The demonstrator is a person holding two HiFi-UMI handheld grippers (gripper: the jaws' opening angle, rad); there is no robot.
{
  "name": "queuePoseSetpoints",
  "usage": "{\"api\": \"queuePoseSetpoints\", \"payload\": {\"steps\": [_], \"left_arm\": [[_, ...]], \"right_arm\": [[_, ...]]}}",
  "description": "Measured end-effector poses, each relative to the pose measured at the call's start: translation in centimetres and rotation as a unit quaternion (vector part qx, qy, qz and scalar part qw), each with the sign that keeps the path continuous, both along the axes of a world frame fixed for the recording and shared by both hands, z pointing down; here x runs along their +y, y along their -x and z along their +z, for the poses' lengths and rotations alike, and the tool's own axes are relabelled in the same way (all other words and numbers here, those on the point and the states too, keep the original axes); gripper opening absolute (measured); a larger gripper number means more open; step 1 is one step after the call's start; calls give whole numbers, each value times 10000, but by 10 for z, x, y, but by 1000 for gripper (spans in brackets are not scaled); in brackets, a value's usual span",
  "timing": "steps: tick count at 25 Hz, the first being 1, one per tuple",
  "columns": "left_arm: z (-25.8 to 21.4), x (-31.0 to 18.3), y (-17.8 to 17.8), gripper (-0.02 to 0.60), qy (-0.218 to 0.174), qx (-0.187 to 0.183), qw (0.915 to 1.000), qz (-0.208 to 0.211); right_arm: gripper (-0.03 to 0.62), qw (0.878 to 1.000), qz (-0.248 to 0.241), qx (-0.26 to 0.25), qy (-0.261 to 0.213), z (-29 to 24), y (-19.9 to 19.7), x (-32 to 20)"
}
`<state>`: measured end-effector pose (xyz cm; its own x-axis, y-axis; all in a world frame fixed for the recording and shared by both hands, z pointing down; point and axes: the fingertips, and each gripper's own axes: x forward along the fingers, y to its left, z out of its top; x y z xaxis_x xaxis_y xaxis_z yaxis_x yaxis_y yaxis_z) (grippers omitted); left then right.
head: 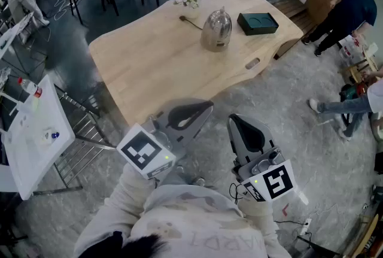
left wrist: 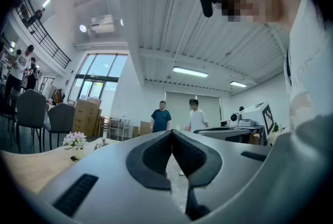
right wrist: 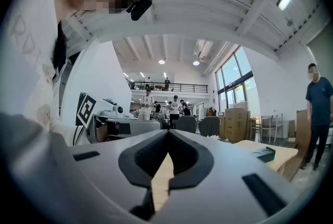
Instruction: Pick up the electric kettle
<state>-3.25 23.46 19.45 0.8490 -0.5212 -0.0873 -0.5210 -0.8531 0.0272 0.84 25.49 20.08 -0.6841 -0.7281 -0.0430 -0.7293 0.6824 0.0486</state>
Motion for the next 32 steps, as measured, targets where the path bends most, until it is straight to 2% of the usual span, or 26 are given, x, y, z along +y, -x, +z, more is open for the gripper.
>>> {"api": "queuePoseSetpoints", "payload": {"steps": [16, 25, 32], "left_arm": [[2, -10, 3, 12, 30, -12, 10000, 37], [6, -21, 20, 12, 60, 22, 10000, 45], [12, -34, 35, 11, 35, 5, 9999, 168]], "right_arm": [[16, 10000, 5, -80, 7, -1, 4, -13], [18, 9998, 160, 74, 2, 4, 14, -30], [18, 9995, 301, -5, 8, 7, 27, -37]]}}
